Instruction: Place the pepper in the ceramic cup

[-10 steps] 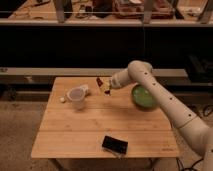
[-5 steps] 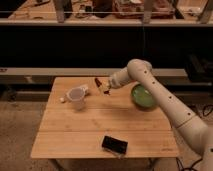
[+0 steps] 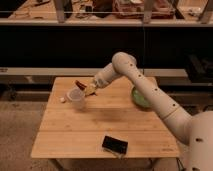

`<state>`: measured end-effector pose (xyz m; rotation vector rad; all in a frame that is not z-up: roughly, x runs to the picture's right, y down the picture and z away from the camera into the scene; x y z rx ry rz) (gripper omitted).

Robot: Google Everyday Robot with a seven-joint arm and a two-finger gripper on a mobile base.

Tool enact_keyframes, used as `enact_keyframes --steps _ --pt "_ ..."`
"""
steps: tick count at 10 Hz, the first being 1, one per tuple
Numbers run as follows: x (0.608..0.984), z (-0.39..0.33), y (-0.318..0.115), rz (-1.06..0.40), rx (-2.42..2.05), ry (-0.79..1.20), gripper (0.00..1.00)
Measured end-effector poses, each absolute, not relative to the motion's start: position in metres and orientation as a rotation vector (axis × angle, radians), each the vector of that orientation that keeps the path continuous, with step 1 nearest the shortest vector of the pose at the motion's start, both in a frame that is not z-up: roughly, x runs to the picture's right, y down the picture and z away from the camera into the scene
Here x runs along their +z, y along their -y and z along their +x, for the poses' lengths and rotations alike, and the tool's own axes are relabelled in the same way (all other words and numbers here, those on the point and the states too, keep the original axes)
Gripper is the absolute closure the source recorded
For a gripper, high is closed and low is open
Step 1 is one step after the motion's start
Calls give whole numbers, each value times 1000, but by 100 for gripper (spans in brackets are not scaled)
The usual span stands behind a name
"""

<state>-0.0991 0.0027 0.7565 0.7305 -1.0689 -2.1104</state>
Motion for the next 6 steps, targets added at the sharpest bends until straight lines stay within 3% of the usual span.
enact_keyframes --steps 2,6 --pt "758 -118 -2 745 -2119 1128 93" --pt "767 -129 3 742 -2114 1183 53"
